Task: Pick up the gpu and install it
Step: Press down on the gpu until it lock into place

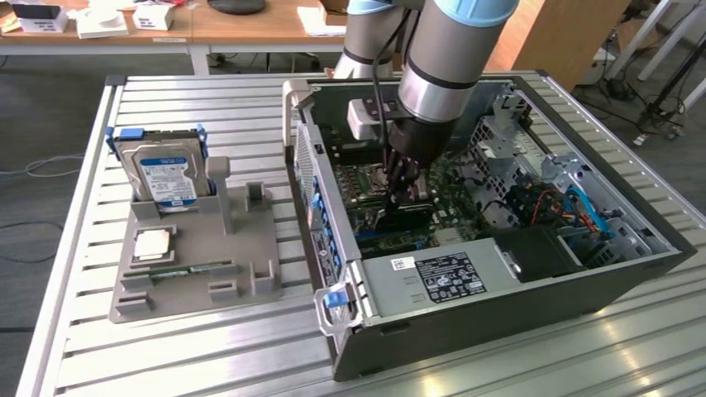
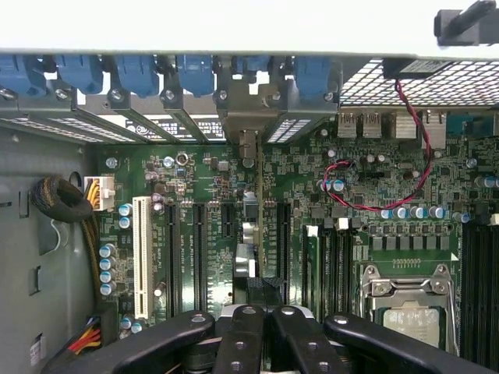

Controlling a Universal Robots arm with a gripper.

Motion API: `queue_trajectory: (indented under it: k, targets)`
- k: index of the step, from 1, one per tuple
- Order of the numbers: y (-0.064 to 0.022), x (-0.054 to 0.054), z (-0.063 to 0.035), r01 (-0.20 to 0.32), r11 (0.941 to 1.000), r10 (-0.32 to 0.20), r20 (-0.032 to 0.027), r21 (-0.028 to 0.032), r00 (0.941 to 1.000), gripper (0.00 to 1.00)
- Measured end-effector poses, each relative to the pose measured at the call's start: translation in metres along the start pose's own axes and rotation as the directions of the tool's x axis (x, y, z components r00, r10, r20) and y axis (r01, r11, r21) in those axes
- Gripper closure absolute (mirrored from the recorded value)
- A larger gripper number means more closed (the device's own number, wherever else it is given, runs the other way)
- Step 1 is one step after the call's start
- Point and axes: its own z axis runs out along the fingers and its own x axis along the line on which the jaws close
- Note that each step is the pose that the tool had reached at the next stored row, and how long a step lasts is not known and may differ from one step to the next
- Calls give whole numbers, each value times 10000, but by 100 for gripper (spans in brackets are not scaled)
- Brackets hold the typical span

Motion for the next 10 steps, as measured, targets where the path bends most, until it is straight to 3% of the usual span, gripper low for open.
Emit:
queue_trajectory:
  k: [10]
  targets:
    - [1, -3, -32, -1, 10000, 1, 24, 11, 10000, 89]
